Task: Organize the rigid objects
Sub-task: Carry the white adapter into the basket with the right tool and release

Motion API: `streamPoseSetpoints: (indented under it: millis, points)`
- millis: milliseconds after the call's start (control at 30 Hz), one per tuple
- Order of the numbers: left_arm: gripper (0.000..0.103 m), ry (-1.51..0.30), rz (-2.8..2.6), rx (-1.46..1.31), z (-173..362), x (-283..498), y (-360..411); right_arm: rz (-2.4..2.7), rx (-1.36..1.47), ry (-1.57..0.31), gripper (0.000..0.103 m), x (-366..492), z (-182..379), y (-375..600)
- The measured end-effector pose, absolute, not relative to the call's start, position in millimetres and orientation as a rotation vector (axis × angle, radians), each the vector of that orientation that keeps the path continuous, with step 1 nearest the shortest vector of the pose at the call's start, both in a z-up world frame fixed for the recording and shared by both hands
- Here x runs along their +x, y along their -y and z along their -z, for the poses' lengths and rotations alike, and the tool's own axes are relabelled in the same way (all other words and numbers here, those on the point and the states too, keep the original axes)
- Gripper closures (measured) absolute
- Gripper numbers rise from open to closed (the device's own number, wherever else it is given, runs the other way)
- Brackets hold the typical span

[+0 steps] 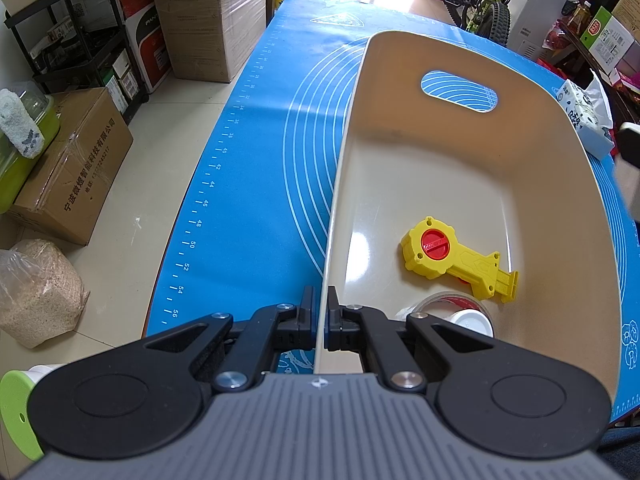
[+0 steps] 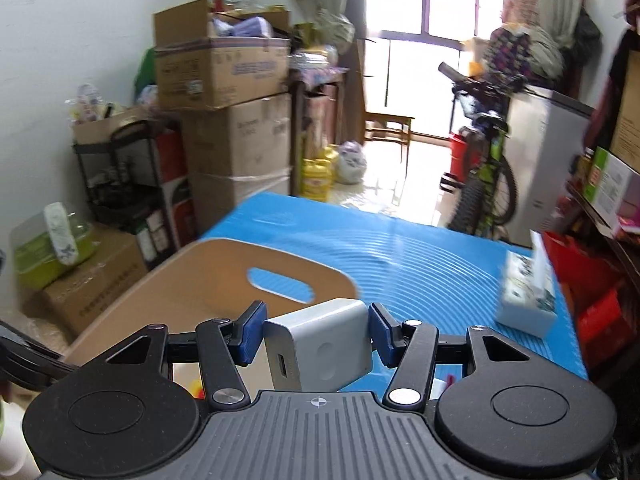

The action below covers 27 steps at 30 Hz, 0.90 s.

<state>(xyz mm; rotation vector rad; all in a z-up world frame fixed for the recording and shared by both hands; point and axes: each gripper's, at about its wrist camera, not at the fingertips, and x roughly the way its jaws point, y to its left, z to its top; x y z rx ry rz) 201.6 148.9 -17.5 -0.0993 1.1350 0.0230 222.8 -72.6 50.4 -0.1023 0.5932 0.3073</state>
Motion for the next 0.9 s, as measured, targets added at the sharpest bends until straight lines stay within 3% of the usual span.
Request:
streamPoseSetpoints:
  millis: [900]
  points:
    - [0.098, -1.142, -0.021, -0.083, 17.9, 202.1, -147.0, -0.404, -0.356, -0.975, 0.043, 239.6, 37.4, -35.5]
